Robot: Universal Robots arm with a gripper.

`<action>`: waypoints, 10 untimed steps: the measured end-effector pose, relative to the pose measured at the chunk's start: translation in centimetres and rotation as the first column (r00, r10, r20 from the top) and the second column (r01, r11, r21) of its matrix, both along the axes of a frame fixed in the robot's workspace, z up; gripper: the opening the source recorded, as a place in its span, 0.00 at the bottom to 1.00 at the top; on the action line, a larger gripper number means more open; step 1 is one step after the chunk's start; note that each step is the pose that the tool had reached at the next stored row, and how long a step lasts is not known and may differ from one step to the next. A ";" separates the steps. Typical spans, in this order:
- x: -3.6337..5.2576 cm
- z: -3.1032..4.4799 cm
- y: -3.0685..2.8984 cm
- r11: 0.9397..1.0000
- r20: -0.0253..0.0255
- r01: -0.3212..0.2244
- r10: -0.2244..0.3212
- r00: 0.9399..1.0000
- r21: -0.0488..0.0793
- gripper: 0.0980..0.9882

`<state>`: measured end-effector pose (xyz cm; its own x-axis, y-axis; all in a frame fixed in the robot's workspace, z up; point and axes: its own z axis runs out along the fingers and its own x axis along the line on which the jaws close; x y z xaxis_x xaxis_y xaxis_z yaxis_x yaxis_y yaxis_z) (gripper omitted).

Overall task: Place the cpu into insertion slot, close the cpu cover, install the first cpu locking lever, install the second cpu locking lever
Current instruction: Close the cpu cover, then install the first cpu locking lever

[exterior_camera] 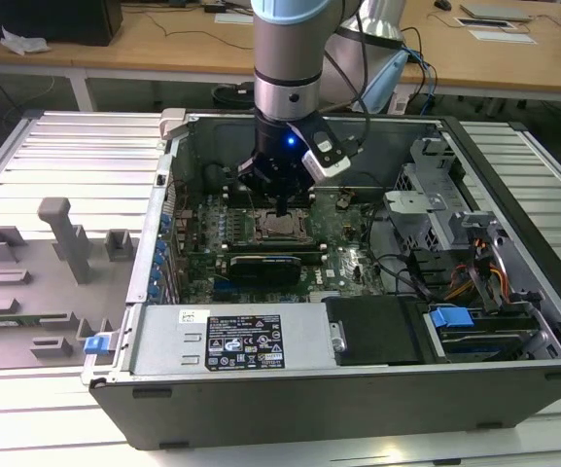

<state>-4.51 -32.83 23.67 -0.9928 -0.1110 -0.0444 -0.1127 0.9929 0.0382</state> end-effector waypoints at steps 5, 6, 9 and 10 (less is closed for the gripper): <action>0.00 0.01 0.00 1.000 0.000 0.000 0.000 1.000 0.000 0.01; 0.00 0.01 0.00 1.000 0.000 0.001 -0.001 1.000 0.000 0.01; 0.00 0.01 0.00 1.000 0.000 0.001 -0.001 1.000 0.000 0.01; 0.00 0.01 0.00 1.000 0.000 0.001 -0.001 1.000 0.000 0.01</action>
<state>-4.52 -32.83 23.68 -0.9929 -0.1100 -0.0442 -0.1117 0.9930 0.0377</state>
